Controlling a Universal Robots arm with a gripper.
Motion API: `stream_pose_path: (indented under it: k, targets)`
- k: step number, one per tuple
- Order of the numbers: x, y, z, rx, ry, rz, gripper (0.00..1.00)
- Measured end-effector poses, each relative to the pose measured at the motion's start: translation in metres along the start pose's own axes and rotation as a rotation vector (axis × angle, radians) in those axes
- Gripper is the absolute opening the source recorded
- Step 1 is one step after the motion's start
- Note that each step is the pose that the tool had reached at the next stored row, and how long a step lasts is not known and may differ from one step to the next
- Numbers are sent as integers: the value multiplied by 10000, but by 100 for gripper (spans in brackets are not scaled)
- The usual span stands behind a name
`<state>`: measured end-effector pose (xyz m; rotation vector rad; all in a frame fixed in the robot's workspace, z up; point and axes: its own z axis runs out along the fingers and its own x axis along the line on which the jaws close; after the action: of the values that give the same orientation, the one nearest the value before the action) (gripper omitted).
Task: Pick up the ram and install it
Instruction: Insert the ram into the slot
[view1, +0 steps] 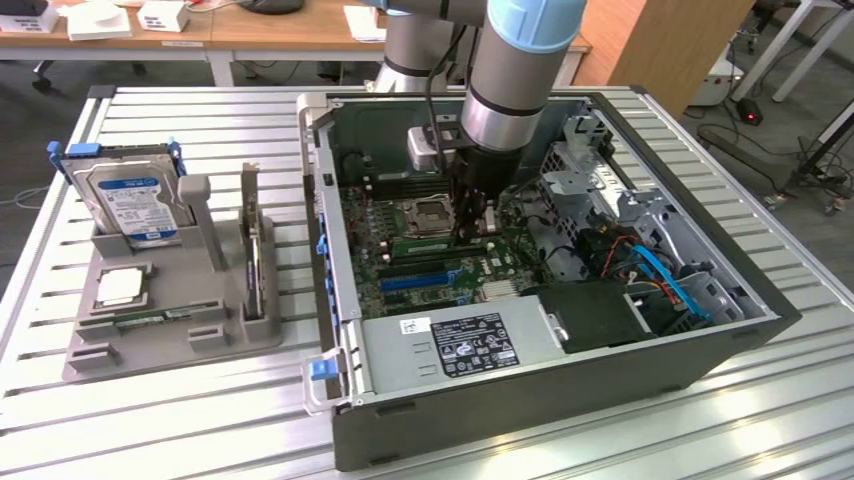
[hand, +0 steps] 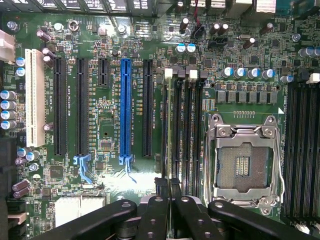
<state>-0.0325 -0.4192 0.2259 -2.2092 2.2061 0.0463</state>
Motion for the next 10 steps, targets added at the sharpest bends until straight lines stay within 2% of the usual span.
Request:
stream_pose_path:
  k: [10]
  targets:
    - [1,0,18,-1,0,0,11]
